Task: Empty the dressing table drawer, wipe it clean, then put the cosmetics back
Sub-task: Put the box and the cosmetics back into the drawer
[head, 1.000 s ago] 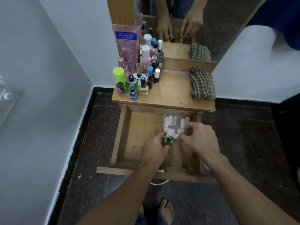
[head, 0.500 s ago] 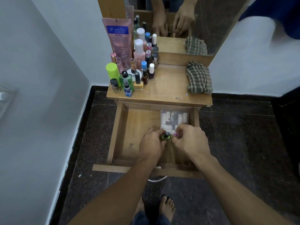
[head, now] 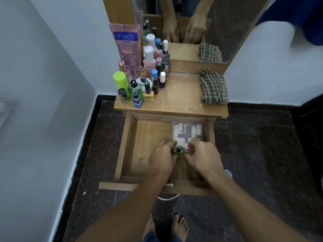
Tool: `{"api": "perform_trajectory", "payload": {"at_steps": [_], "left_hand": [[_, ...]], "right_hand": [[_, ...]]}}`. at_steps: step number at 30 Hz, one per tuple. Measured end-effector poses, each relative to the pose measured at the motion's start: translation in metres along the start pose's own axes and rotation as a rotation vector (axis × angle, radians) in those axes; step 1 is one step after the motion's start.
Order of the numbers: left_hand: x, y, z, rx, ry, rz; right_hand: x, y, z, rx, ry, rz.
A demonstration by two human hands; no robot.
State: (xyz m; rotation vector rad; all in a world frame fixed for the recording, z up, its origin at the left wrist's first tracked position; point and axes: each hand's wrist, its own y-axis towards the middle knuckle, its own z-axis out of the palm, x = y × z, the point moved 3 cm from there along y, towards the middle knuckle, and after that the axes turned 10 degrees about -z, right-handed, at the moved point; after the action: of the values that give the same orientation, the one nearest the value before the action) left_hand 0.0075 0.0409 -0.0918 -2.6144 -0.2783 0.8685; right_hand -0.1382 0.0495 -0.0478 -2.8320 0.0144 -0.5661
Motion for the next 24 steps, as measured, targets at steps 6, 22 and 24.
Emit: {"api": "perform_trajectory", "payload": {"at_steps": [6, 22, 24], "left_hand": [[0.005, 0.0, -0.016, 0.011, -0.005, 0.049], [-0.006, 0.006, -0.024, -0.127, -0.153, 0.103], [-0.006, 0.006, -0.024, -0.124, -0.156, 0.108]], "right_hand": [[0.017, 0.023, -0.048, 0.056, 0.031, -0.01], [0.111, 0.153, -0.102, -0.379, 0.084, -0.219], [0.109, 0.154, -0.102, -0.371, 0.063, -0.233]]}}
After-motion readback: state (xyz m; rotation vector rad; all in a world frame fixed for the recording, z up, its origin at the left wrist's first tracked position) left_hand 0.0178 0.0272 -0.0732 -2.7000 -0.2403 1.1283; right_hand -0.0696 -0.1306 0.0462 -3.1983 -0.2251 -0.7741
